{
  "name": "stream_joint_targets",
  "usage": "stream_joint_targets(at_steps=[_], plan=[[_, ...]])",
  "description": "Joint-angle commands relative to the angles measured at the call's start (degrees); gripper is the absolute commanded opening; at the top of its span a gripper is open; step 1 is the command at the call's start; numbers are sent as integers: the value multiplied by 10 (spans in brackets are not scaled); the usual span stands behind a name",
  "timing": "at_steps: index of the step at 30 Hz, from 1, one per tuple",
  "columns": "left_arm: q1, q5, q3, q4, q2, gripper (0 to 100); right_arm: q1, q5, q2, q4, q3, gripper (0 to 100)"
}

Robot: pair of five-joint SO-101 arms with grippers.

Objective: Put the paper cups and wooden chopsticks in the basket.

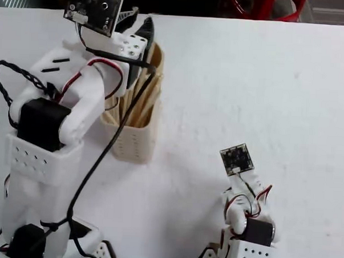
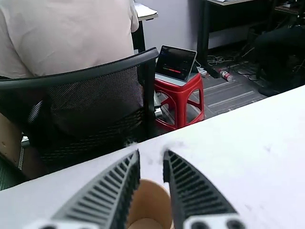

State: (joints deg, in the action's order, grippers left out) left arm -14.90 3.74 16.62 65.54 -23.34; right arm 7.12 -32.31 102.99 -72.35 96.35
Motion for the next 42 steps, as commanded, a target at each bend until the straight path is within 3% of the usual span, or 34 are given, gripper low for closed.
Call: stream_joint_targets(at_steps=[1, 7, 13, 17, 19, 26, 32, 36, 42], plan=[[5, 5, 23, 3, 0, 105, 2, -2, 4, 9, 5, 19], [43, 10, 26, 42, -22, 102, 2, -2, 4, 9, 5, 19], [58, 132, 16, 170, -208, 101, 2, -2, 4, 9, 5, 19], [83, 156, -86, 304, -365, 101, 2, -2, 4, 9, 5, 19], [103, 173, -190, 328, -454, 101, 2, -2, 4, 9, 5, 19], [179, 244, -598, 271, -832, 102, 2, -2, 4, 9, 5, 19], [211, 273, -636, 244, -764, 102, 2, -2, 4, 9, 5, 19], [211, 273, -753, 203, -785, 104, 2, -2, 4, 9, 5, 19], [211, 273, -1028, 5, -815, 103, 2, -2, 4, 9, 5, 19]])
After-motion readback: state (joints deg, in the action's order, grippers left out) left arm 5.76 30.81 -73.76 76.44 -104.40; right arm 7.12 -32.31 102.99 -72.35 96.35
